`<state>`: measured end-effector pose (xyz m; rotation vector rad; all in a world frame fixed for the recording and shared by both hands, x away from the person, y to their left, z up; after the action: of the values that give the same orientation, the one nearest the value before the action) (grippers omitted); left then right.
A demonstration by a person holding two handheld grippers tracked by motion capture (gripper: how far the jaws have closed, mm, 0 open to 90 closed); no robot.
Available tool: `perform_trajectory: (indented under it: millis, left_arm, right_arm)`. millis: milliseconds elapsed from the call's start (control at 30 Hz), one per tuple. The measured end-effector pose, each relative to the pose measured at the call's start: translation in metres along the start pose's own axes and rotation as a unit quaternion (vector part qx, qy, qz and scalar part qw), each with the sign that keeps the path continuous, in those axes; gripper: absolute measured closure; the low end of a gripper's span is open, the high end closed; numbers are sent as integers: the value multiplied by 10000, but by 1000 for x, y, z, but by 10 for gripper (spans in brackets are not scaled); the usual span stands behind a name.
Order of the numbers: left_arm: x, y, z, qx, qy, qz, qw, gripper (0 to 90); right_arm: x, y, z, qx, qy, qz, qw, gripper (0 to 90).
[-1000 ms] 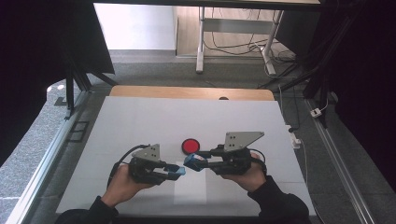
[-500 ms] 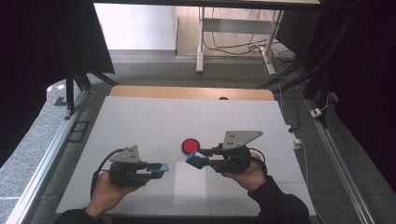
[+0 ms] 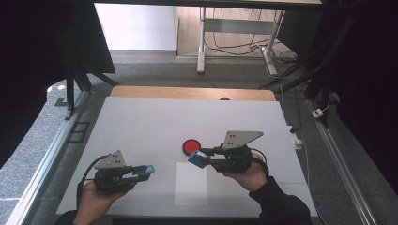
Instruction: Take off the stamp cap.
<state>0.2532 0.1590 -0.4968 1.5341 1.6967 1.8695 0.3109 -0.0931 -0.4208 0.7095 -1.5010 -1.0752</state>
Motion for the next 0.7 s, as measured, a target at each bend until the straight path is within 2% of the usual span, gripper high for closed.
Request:
perform_trajectory:
  millis: [400, 700]
  left_arm:
    - [20, -18, 6, 265, 348, -72, 9990, 684]
    - [32, -33, 10, 442, 484, -25, 9978, 684]
  right_arm:
    - [-1, -1, -4, -91, -108, 36, 9999, 714]
    - [-2, -5, -10, -134, -255, 82, 9996, 715]
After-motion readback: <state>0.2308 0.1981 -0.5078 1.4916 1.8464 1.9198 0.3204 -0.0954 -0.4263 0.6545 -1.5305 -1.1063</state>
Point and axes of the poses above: each handheld gripper's, and its own axes: x roughly backward along the jaws, y roughly out of its top, z roughly to its left, the point moved 7 cm from there along -x, roughly forward along the jaws, and after that the axes turned 3 degrees about -z, right-handed, at the moved point
